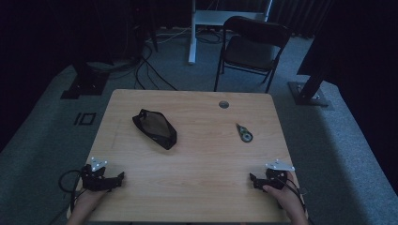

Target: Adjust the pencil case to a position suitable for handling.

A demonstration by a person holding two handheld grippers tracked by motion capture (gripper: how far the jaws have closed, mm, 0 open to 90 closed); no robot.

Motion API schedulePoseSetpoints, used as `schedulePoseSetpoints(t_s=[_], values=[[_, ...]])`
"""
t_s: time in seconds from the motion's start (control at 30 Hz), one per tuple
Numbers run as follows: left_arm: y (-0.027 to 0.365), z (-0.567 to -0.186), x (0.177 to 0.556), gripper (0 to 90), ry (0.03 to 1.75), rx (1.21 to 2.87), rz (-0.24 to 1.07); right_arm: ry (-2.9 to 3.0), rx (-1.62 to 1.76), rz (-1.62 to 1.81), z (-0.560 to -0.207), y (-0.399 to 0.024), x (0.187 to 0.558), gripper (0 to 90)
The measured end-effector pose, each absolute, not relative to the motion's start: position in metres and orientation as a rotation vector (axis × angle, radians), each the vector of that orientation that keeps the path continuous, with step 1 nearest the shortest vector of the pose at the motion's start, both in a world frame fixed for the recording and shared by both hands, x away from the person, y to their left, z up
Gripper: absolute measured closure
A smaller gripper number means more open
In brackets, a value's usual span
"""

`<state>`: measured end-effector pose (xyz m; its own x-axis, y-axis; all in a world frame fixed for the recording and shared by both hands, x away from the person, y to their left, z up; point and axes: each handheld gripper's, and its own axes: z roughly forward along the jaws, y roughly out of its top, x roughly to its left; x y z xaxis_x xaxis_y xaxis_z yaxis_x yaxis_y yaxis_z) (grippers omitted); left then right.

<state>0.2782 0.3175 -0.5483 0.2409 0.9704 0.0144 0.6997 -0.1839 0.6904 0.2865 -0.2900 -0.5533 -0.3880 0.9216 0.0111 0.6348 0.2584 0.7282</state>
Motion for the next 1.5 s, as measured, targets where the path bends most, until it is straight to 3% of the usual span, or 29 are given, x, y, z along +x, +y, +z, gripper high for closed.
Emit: schedulePoseSetpoints(t_s=[0.73, 1.5], values=[[0.318, -0.548, 0.279, 0.5, 1.519, 1.959, 0.625, 2.110, 1.427, 0.952, -0.553, -0.279, 0.287, 11.2], [0.318, -0.548, 0.279, 0.5, 1.519, 1.959, 0.624, 2.157, 1.326, 0.994, -0.542, -0.237, 0.305, 11.6]])
